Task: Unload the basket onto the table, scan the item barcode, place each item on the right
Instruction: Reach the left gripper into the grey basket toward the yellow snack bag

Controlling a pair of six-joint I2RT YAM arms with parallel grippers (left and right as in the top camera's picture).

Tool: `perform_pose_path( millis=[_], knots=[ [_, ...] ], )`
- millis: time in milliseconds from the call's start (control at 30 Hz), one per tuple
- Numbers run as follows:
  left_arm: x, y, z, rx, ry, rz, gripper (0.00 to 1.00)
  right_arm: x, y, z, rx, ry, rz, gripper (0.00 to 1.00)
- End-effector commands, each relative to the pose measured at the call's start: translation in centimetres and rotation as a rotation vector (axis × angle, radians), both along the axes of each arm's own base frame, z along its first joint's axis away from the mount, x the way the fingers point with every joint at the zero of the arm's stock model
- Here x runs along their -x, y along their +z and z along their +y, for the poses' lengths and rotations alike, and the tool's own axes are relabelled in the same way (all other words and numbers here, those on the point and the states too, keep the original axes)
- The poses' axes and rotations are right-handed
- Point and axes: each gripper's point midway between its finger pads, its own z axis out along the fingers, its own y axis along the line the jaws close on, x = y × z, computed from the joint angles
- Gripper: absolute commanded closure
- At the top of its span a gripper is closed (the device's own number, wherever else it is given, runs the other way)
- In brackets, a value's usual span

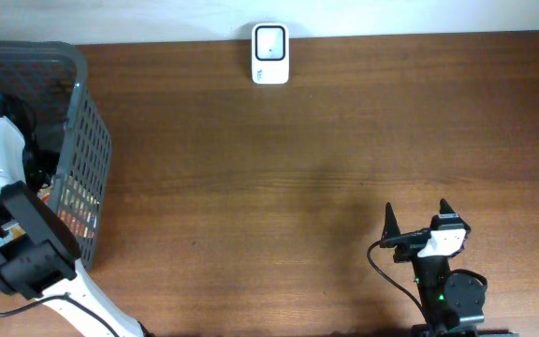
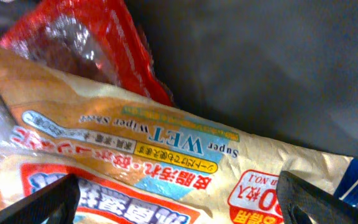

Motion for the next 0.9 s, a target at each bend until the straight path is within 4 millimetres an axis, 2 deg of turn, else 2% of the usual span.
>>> perform_pose_path(
  millis=[0, 167, 233, 300, 433, 467, 500, 533, 600, 700, 767, 800, 833, 867],
  knots=[
    [0.1, -1.5, -0.3, 0.014, 0.152, -0.021, 0.01, 0.0, -0.3, -0.1, -0.010, -0.011, 0.005, 0.02],
    [-2.1, -2.2, 1.3, -0.046, 0.155, -0.106, 0.00, 0.0, -0.3, -0.1, -0.010, -0.011, 0.005, 0.01],
    [-3.0, -2.1, 1.8, -0.064, 0.145, -0.144, 0.06, 0.0, -0.3, -0.1, -0.010, -0.011, 0.005, 0.02],
    [-3.7, -2.0, 2.1, -0.077, 0.145, -0.172, 0.07, 0.0, -0.3, -0.1, -0.010, -0.011, 0.005, 0.01],
    [-3.2, -1.3, 3.8, -0.181, 0.149, -0.145, 0.11, 0.0, -0.3, -0.1, -0.010, -0.011, 0.005, 0.01],
    [-3.0, -1.2, 4.0, -0.196, 0.150, -0.139, 0.21, 0.0, -0.3, -0.1, -0.010, -0.011, 0.005, 0.02],
    [-3.0, -1.2, 4.0, -0.194, 0.150, -0.139, 0.44, 0.0, -0.3, -0.1, -0.010, -0.011, 0.005, 0.02],
    [-3.0, -1.3, 3.9, -0.192, 0.149, -0.134, 0.76, 0.0, -0.3, -0.1, -0.010, -0.011, 0.005, 0.01],
    [-2.7, -1.3, 3.7, -0.181, 0.117, -0.109, 1.00, 0.0, -0.3, -0.1, -0.010, -0.011, 0.005, 0.02],
    [-2.9, -0.7, 3.7, -0.153, -0.054, -0.053, 1.00, 0.0, -0.3, -0.1, -0.010, -0.011, 0.005, 0.02],
    [-3.0, 0.7, 3.7, -0.149, -0.096, -0.045, 1.00, 0.0, -0.3, -0.1, -0.010, -0.011, 0.005, 0.02],
    [-3.5, 2.1, 3.9, -0.160, -0.096, -0.077, 1.00, 0.0, -0.3, -0.1, -0.010, -0.011, 0.005, 0.02],
    [-4.4, 3.3, 3.7, -0.146, -0.126, -0.120, 0.95, 0.0, -0.3, -0.1, -0.010, -0.011, 0.005, 0.01],
    [-5.2, 3.9, 3.3, -0.116, -0.216, -0.136, 0.59, 0.0, -0.3, -0.1, -0.010, -0.011, 0.005, 0.01]
  ],
)
